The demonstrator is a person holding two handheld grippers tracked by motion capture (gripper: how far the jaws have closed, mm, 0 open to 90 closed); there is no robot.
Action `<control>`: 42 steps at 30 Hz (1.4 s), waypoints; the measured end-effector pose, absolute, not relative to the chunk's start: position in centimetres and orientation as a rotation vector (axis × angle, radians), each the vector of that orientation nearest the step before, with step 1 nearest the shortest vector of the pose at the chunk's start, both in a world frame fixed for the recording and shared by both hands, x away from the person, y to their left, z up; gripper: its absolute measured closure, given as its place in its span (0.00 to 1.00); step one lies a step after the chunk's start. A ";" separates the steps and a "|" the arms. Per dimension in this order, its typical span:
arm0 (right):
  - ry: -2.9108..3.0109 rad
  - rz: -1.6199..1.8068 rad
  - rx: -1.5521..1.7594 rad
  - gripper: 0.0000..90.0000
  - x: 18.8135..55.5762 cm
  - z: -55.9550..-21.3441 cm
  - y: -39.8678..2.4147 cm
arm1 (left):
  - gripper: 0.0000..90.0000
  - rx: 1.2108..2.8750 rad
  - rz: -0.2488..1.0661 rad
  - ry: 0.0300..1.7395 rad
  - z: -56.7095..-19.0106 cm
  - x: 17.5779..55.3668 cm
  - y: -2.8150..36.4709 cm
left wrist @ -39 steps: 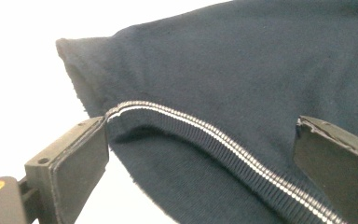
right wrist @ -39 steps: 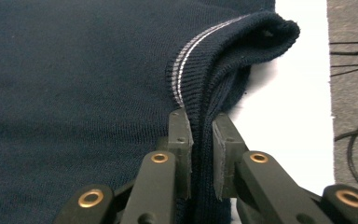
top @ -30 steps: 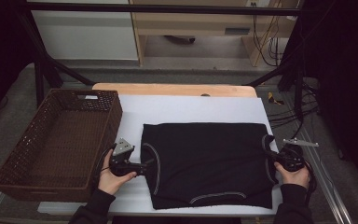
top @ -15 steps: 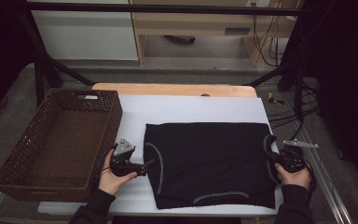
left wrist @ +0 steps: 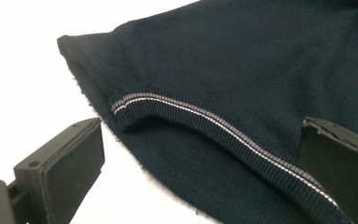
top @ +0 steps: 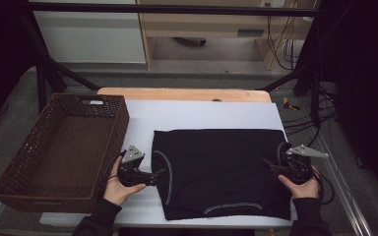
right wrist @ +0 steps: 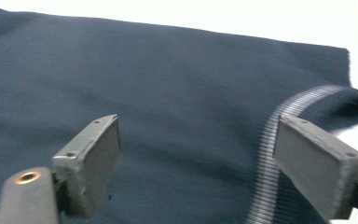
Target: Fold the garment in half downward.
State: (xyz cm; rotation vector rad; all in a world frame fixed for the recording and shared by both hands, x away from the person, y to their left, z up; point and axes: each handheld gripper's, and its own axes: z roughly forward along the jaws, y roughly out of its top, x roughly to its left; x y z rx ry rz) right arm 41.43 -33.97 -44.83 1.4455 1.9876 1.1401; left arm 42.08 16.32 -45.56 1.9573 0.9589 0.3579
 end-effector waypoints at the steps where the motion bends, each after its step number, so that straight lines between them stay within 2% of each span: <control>1: 2.002 1.154 1.427 0.15 41.4 -44.7 -33.4 | 0.01 1.958 0.356 0.959 -45.6 42.1 16.3; 12: 2.119 1.271 1.303 0.03 40.2 -44.6 -28.6 | 0.01 1.956 0.327 0.951 -45.1 42.3 15.7; 23: 2.171 1.311 1.258 0.01 39.3 -45.2 -25.9 | 0.01 1.960 0.324 0.954 -44.7 43.1 15.2; 42: 2.182 1.316 1.238 0.01 38.7 -45.3 -24.4 | 0.01 1.943 0.341 1.016 -44.6 46.1 14.4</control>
